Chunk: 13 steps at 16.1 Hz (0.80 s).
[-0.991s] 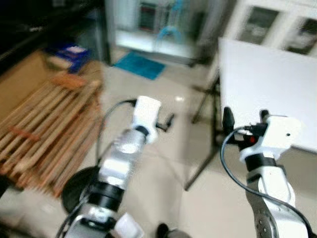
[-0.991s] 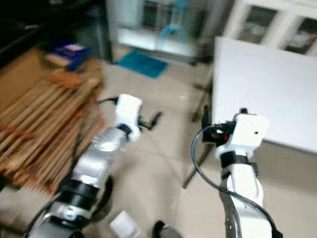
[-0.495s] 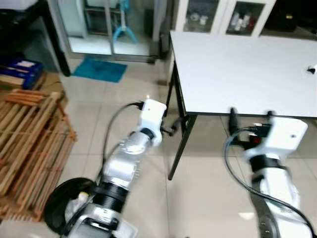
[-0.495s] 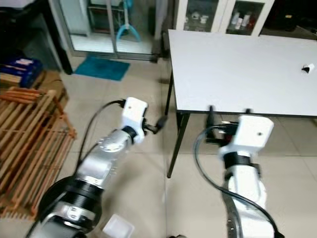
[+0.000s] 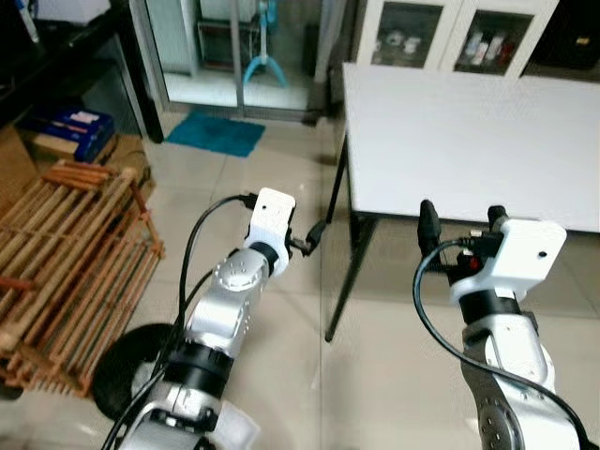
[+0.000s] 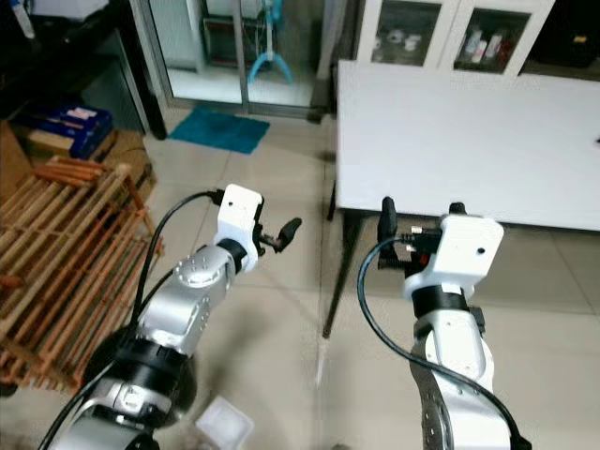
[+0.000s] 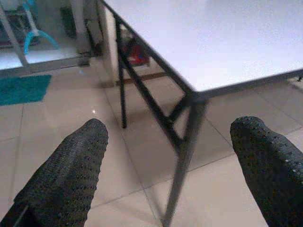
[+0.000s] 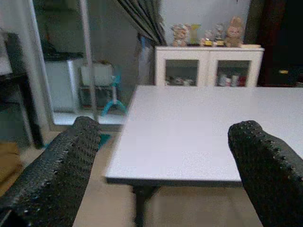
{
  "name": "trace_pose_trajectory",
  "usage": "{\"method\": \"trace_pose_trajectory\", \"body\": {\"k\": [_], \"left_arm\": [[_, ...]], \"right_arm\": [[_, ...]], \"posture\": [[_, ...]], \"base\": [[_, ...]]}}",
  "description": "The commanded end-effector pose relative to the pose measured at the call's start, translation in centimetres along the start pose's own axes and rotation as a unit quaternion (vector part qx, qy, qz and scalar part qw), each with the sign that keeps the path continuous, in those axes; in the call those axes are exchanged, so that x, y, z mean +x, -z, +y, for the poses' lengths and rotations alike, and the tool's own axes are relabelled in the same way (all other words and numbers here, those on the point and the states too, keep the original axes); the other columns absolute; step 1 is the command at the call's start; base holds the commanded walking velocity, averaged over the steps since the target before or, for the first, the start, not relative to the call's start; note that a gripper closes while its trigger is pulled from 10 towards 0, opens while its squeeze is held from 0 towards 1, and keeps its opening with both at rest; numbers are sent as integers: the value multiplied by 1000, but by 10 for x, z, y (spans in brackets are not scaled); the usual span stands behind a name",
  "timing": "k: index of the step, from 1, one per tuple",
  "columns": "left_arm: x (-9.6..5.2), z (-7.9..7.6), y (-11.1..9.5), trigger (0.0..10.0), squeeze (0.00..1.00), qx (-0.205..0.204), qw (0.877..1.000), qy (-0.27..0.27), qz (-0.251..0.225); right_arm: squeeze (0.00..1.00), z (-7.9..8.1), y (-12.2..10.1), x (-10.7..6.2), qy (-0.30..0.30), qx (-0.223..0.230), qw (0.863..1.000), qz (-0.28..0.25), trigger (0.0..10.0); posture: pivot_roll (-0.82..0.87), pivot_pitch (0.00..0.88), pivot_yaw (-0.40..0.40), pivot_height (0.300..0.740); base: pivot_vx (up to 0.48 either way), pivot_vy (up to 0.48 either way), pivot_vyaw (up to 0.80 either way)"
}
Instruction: Picking trash to rubbish bin
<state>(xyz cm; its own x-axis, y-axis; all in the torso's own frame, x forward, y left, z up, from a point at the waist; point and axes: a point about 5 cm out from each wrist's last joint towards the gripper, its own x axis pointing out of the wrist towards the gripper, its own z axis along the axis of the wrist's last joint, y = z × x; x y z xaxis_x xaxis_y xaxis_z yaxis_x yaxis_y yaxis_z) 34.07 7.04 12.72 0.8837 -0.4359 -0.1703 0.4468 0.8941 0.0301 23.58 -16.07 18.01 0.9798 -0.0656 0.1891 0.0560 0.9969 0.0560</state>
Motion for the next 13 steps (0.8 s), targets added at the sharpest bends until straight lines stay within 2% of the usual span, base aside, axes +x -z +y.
{"method": "trace_pose_trajectory", "body": {"k": [1,3,6,8,10,13], "left_arm": [[2,-2,-1,10000,0,12,1000,2,-2],[-2,4,4,10000,0,24,1000,-1,-5],[-8,16,13,10000,0,34,999,-16,-18],[-14,23,12,10000,0,45,997,-35,-56],[-18,24,11,10000,0,63,994,-38,-79],[-24,31,21,10000,0,86,992,-50,-80]], "right_arm": [[0,-5,1,-2,13,-3,1000,0,10000],[0,-11,5,-9,27,-7,1000,9,10000],[0,-26,21,-27,74,20,996,54,10000],[0,-36,31,-42,106,31,990,83,10000],[0,-38,33,-46,111,29,989,88,10000],[0,-41,34,-49,113,18,989,91,10000]], "posture": [[94,69,-37,740],[94,69,-34,740],[92,69,-34,740],[87,70,-31,740],[85,69,-31,740],[79,70,-31,740]], "base": [[0,-480,0],[0,-480,0],[0,-480,0],[0,-480,0],[0,-480,0],[0,-461,0]]}}
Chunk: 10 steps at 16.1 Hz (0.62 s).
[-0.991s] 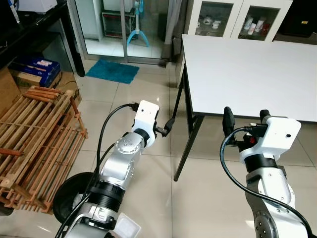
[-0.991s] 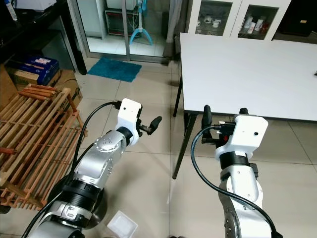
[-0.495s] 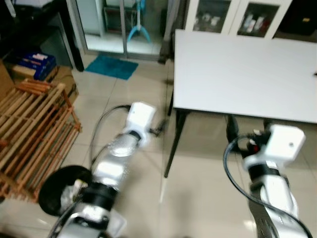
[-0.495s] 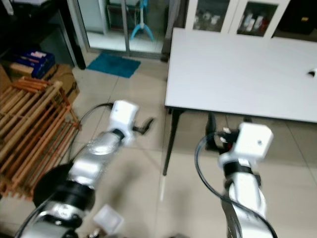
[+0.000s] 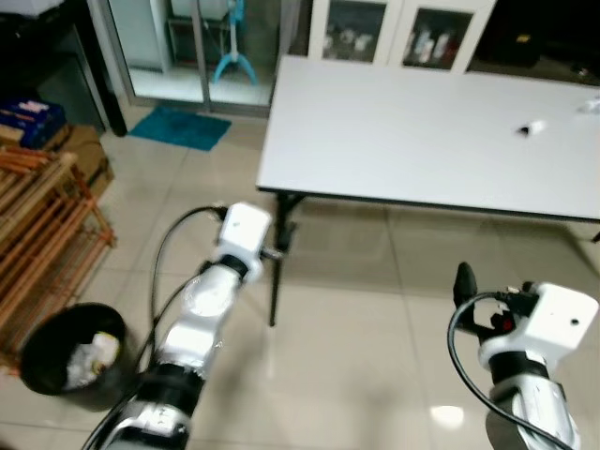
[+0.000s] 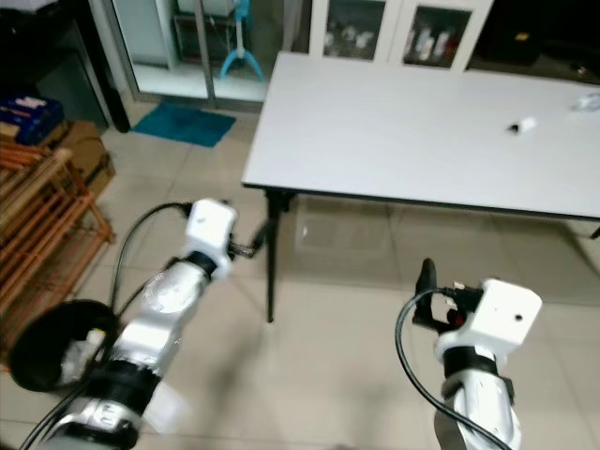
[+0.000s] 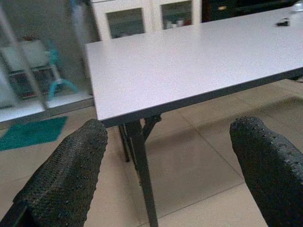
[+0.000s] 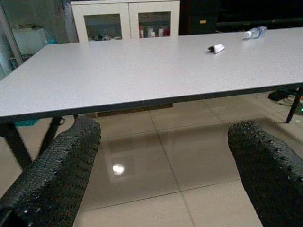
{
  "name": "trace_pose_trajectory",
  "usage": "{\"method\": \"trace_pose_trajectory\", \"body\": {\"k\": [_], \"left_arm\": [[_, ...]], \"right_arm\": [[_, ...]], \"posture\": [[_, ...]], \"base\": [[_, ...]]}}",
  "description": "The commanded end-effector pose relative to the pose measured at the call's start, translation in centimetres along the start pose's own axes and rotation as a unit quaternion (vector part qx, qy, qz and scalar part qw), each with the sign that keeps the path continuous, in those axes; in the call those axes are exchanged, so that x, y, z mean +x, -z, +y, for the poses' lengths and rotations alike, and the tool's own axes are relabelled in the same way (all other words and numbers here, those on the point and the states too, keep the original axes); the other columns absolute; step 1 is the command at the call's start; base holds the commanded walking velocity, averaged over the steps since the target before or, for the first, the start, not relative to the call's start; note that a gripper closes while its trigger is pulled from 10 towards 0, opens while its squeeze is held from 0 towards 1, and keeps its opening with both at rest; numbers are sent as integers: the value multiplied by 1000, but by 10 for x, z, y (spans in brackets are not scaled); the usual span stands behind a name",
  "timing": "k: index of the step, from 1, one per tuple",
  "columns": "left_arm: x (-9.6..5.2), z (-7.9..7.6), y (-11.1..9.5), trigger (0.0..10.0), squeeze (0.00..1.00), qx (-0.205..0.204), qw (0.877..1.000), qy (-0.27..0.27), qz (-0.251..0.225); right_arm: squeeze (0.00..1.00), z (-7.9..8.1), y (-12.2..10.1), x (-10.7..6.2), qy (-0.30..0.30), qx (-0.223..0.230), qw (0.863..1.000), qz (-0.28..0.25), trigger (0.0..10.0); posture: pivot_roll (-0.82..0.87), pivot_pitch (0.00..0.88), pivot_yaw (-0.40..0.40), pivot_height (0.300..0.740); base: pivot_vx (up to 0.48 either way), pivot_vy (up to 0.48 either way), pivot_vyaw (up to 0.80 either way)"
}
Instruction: Picking trash to rubbish bin
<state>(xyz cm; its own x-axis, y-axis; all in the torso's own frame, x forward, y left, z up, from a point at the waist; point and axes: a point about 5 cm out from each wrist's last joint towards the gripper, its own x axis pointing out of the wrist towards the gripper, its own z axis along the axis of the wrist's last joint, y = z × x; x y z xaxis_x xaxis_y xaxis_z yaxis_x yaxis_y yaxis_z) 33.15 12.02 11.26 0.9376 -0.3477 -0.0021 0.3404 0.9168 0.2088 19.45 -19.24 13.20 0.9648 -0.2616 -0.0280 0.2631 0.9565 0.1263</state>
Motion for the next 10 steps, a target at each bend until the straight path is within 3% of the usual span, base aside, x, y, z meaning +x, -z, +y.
{"method": "trace_pose_trajectory", "body": {"k": [1,4,7,10], "left_arm": [[0,-7,2,10000,0,5,1000,8,-5],[-2,-7,2,10000,0,10,1000,4,-9],[-1,-8,2,10000,0,13,1000,3,-15],[-1,-8,4,10000,0,18,1000,2,-12]], "right_arm": [[0,-7,-2,-3,8,-6,1000,-4,10000],[0,-8,0,-5,10,-15,1000,-1,10000],[0,-9,0,-5,15,-29,999,-1,10000],[0,-14,4,-7,24,-46,999,1,10000]], "posture": [[77,71,-34,740],[76,73,-38,740],[73,74,-36,740],[68,73,-31,740]], "base": [[0,-450,0],[0,-470,0],[0,0,0],[0,-480,0]]}}
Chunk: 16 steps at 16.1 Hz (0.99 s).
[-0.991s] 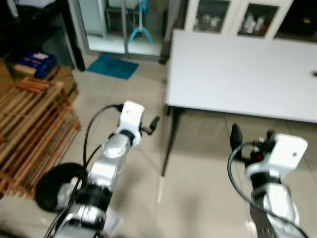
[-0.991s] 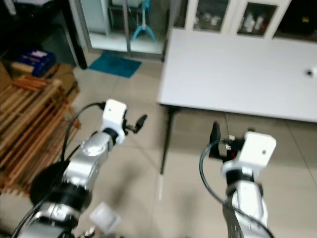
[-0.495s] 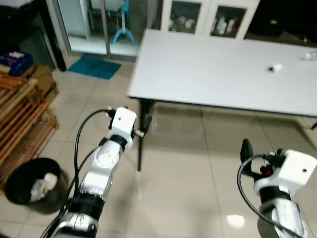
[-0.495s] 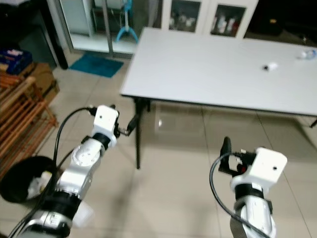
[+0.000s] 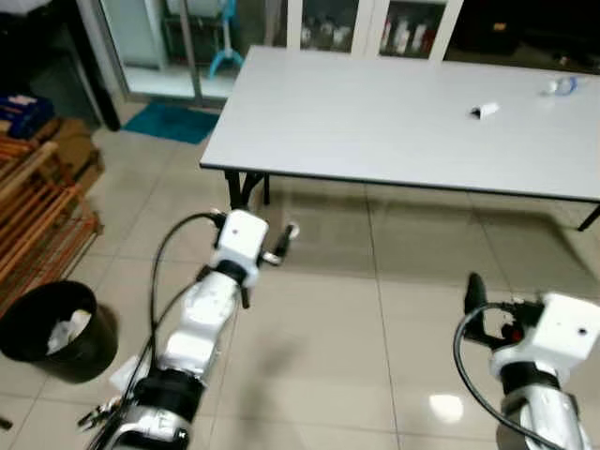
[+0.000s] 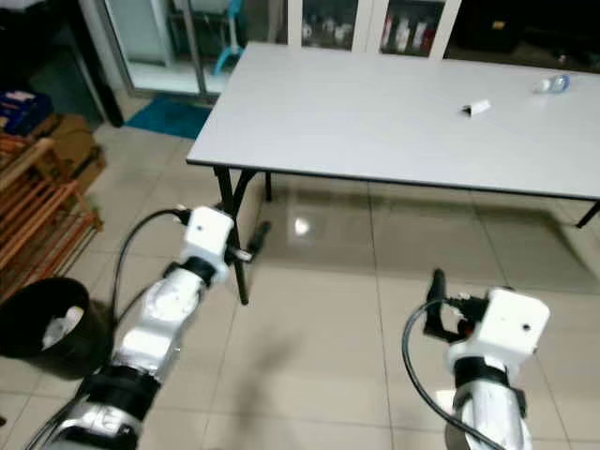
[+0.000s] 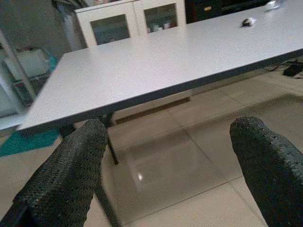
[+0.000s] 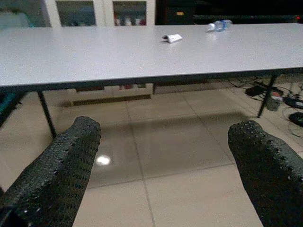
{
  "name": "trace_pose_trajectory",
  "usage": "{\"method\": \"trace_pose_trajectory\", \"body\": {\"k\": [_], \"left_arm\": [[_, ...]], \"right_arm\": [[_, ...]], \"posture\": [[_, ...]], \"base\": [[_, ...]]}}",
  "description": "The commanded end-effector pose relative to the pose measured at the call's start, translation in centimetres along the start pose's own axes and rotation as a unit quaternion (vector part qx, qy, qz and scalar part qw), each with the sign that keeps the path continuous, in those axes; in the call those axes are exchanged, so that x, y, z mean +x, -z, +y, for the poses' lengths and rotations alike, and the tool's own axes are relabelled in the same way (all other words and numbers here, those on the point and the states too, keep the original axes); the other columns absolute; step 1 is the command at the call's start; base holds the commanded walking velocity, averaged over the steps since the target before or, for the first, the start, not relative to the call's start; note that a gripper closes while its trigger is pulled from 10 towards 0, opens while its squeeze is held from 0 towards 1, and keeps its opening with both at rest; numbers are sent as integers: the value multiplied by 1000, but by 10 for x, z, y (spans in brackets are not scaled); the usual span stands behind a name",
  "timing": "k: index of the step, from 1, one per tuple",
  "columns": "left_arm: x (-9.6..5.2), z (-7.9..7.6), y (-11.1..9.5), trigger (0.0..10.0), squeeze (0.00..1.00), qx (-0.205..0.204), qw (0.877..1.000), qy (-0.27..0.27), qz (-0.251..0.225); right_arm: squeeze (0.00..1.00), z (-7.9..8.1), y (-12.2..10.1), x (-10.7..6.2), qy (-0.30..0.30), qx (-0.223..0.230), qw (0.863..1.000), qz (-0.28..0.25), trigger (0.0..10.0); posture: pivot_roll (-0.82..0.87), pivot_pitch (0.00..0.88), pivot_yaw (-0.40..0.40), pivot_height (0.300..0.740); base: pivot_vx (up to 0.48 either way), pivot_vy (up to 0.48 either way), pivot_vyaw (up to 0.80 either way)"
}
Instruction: Picking trash to rubbish bin
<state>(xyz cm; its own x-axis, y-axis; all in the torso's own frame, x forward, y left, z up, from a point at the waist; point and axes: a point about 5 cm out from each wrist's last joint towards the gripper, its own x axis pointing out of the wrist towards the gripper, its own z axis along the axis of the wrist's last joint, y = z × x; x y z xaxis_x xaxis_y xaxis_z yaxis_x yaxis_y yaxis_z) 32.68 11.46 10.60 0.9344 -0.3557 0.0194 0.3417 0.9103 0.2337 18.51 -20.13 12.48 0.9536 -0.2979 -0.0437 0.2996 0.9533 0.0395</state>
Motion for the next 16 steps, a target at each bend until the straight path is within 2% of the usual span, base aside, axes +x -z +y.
{"method": "trace_pose_trajectory", "body": {"k": [1,5,7,9,13,16], "left_arm": [[-1,2,5,10000,0,10,1000,-1,7],[-8,9,13,10000,0,34,999,-17,15],[-15,29,21,10000,0,68,993,-86,30],[-17,39,25,10000,0,79,988,-128,45],[-18,44,25,10000,0,80,984,-152,47],[-25,59,26,10000,0,99,973,-203,50]], "right_arm": [[0,-4,3,-2,8,-14,1000,-3,10000],[0,-6,10,-6,16,-13,1000,3,10000],[0,-9,13,-5,23,-26,999,12,10000],[0,-11,13,-4,28,-41,999,9,10000],[0,-9,13,0,15,-48,999,9,10000],[0,-4,7,10,5,-41,999,-2,10000]], "posture": [[68,73,-31,740],[64,75,-29,740],[64,78,-35,740],[74,79,-40,740],[93,81,-49,740],[138,88,-69,740]], "base": [[0,-480,0],[0,-376,0],[0,0,0],[0,0,0],[0,0,0],[0,0,0]]}}
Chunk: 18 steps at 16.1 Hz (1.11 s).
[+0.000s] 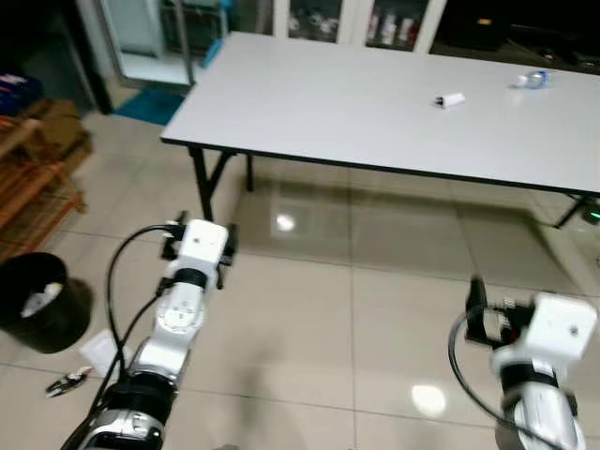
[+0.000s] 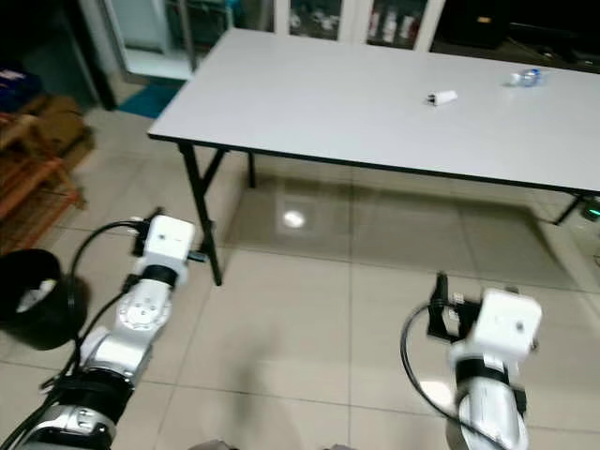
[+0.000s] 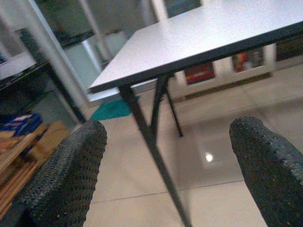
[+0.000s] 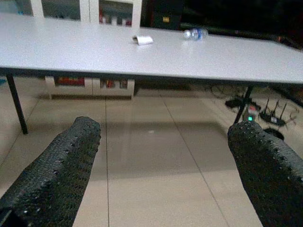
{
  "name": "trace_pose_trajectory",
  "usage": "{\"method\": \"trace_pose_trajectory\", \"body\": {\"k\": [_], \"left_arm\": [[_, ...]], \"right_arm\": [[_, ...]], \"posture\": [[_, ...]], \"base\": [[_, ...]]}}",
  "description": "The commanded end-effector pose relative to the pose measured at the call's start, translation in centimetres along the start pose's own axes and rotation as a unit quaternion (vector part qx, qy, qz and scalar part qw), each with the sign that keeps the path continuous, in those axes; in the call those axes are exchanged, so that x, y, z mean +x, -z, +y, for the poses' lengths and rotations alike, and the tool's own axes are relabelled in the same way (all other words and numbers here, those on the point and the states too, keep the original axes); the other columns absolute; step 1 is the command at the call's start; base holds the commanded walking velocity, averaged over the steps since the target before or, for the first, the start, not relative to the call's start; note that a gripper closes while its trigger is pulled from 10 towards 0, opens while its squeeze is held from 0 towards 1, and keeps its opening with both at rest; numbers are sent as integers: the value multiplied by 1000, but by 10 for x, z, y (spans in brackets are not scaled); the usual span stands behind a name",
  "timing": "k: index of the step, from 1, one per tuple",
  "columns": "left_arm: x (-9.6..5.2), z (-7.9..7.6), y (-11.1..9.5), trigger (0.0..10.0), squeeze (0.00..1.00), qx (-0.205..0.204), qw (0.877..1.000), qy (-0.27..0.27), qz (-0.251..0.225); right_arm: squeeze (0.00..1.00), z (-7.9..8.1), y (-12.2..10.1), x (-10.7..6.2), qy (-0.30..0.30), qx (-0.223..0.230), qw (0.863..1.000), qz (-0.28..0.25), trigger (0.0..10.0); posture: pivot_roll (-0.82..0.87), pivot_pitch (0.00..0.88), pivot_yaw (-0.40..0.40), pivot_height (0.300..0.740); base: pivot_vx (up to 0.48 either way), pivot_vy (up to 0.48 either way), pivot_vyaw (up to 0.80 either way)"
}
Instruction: Picking trash to rubbish bin
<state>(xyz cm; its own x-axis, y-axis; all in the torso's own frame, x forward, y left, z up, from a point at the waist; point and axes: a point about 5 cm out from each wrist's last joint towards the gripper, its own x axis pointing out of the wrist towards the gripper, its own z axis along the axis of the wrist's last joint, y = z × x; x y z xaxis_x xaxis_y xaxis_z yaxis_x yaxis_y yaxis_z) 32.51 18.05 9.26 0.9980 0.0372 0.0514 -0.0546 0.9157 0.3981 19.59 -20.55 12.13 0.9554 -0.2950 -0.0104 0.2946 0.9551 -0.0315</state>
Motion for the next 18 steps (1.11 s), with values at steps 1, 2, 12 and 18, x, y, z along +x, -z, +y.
{"method": "trace_pose_trajectory", "body": {"k": [1,2,12,18], "left_arm": [[-3,9,2,10000,0,5,1000,-27,6],[-4,9,3,10000,0,4,1000,-28,6],[-6,-4,-8,10000,0,-32,999,33,-3],[-2,-15,-12,10000,0,-48,997,51,-2]], "right_arm": [[0,1,2,4,-8,7,1000,4,10000],[0,2,1,6,-10,15,1000,4,10000],[0,13,0,18,-21,-19,1000,-4,10000],[0,10,1,29,-13,-20,1000,-11,10000]], "posture": [[166,94,-80,740],[169,95,-82,740],[213,87,-110,740],[223,71,-100,740]], "base": [[0,0,0],[0,0,0],[0,-129,0],[0,-366,0]]}}
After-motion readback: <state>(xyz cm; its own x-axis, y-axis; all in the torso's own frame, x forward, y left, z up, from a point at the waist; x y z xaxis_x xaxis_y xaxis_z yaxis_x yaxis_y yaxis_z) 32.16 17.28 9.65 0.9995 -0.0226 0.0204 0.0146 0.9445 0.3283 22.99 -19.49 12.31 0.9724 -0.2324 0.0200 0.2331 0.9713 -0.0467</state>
